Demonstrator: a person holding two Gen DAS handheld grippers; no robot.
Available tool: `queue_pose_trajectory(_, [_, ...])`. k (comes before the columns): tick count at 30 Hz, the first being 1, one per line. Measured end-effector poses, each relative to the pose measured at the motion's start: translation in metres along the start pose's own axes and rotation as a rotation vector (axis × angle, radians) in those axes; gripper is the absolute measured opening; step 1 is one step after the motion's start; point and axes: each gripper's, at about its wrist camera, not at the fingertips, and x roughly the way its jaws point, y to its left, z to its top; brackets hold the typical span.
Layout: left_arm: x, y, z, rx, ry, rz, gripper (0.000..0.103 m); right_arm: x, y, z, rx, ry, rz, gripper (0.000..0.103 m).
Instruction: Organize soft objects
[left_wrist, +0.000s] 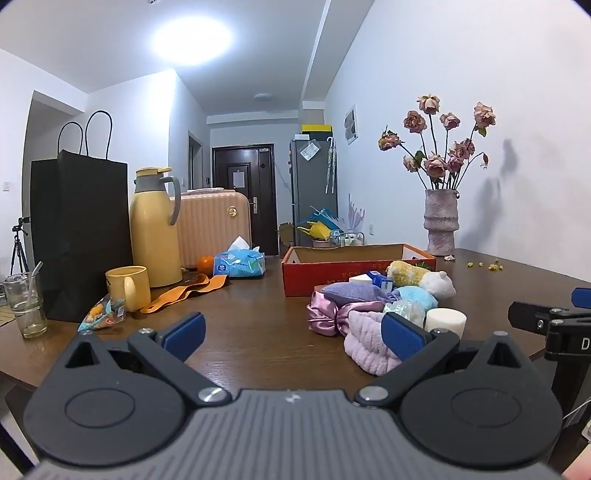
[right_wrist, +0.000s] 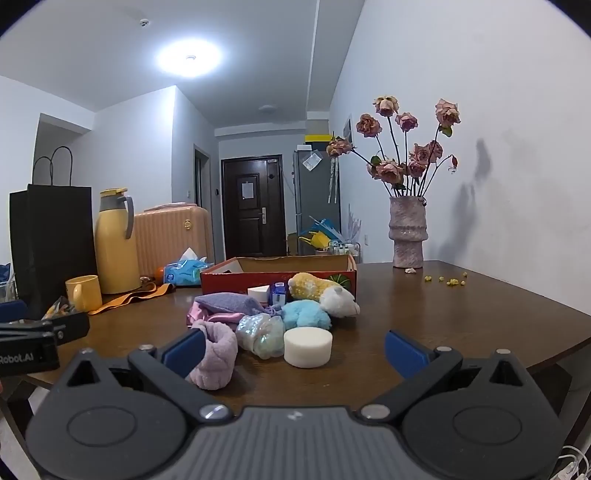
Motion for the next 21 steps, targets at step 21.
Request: queue_pose_trajectory(21, [0.0007,-0.0008,-0.0010,0.008,-0.001,0.000,0.103,0.0022,0.0000,0.0005,-0.005,0.005,-0.003,0.103])
